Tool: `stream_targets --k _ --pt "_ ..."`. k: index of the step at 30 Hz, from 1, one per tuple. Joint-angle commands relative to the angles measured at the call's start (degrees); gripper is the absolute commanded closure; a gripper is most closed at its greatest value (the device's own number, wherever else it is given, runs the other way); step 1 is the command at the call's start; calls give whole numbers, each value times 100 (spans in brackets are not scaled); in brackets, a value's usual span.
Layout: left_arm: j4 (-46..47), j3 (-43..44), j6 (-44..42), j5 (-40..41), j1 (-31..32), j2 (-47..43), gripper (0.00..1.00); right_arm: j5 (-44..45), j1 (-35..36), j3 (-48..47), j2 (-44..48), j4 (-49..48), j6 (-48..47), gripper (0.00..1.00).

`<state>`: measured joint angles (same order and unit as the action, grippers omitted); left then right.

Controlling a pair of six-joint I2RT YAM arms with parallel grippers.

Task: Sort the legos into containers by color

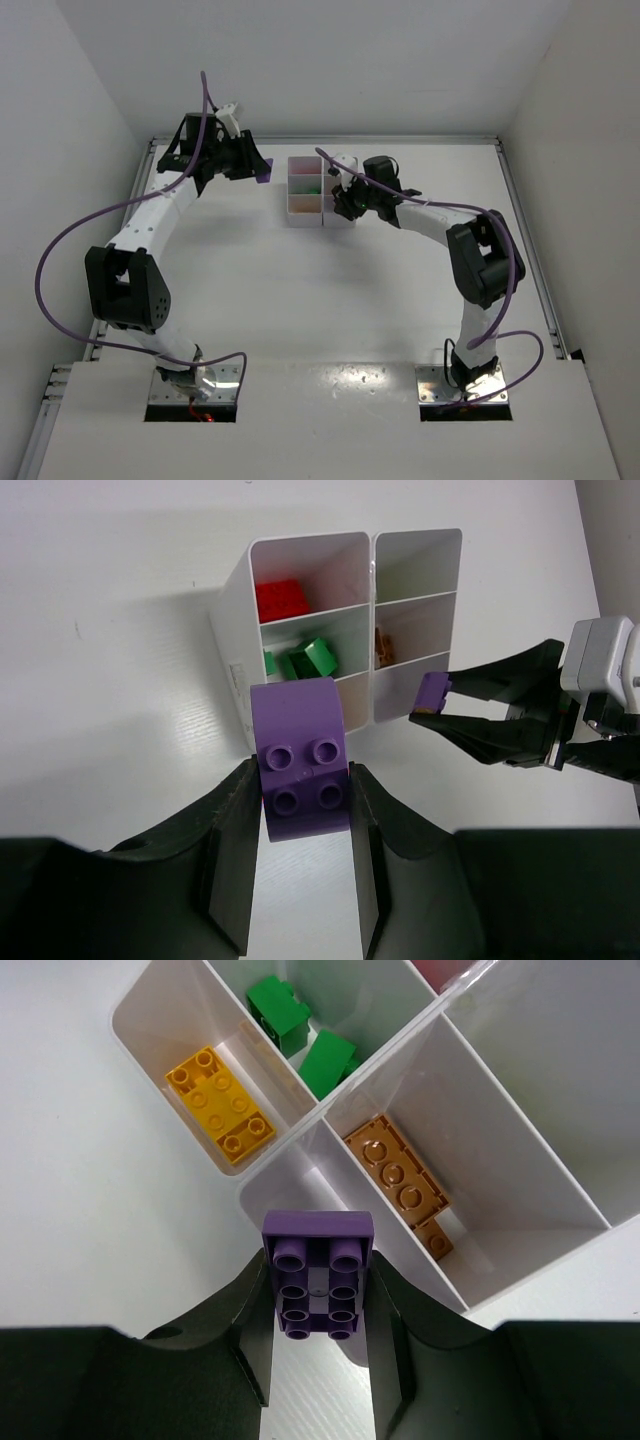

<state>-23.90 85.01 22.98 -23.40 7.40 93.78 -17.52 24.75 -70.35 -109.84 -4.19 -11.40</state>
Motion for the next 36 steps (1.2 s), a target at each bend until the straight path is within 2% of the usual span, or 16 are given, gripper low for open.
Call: stream_targets --k 1,5,7,12,13,16,17,21,26,28,30,31,36 --pt "140 138 48 -139 -54 -35 100 -7 21 -163 -28 -355 -126 86" --pt "193 138 48 -139 -54 -35 100 64 21 -164 -90 -460 -126 86" --pt "193 138 48 -139 -54 -35 100 187 21 -164 -143 -513 -126 78" --pt "193 138 48 -139 -54 -35 100 363 21 -102 -257 -653 -126 74" --pt "193 138 48 -139 -54 -35 100 363 21 -102 -257 -654 -74 66" --pt "193 86 48 -139 -54 -35 100 416 21 -102 -257 -759 -73 55" --pt "193 86 48 -139 -54 -35 100 416 21 -102 -257 -759 -73 46" --pt "193 86 -13 -139 51 18 100 416 21 -41 -20 -829 119 32" --pt "193 138 -223 -244 323 71 100 267 -31 -93 664 -725 603 29" --pt "193 191 -583 -602 551 141 100 266 -93 -145 1137 -620 1033 29" --pt "36 357 -882 -605 797 272 100 266 -242 -208 1438 -270 1314 29" --pt "-235 584 -1301 -605 1111 455 100 327 -321 -208 1578 -128 1542 29" --pt "-1080 1498 -2357 -490 1983 1264 100 521 -1093 196 2474 847 1694 29"
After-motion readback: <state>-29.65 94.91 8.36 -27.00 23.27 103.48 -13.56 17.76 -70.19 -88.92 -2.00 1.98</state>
